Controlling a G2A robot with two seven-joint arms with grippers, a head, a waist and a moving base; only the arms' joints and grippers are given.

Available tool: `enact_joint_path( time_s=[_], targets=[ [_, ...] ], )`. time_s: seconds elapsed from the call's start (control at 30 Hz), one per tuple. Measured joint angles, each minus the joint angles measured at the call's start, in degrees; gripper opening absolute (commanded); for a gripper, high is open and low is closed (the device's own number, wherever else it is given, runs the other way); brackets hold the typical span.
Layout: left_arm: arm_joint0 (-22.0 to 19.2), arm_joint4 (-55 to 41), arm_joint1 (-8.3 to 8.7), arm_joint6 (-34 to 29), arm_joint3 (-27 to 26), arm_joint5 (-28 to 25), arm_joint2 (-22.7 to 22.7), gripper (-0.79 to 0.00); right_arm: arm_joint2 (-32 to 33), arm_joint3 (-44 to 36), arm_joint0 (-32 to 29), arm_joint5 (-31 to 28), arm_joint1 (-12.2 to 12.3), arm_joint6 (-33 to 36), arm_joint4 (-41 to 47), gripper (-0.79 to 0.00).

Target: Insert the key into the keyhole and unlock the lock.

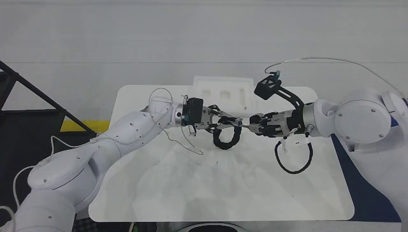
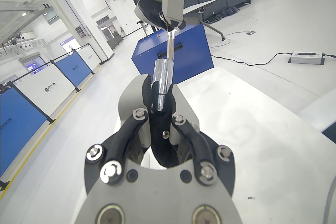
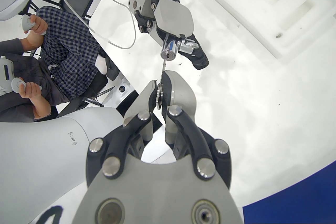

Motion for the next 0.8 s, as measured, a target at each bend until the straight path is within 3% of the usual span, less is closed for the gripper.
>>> enact_joint_path(
  time_s=[0.8],
  targets=[
    [0.2,-0.3,0.44,0.1,-0.8,0.1,0.0,-0.785,-0.9,-0.5,0.0,0.7,0.2,-1.4,-1.1,-0.785]
  ],
)
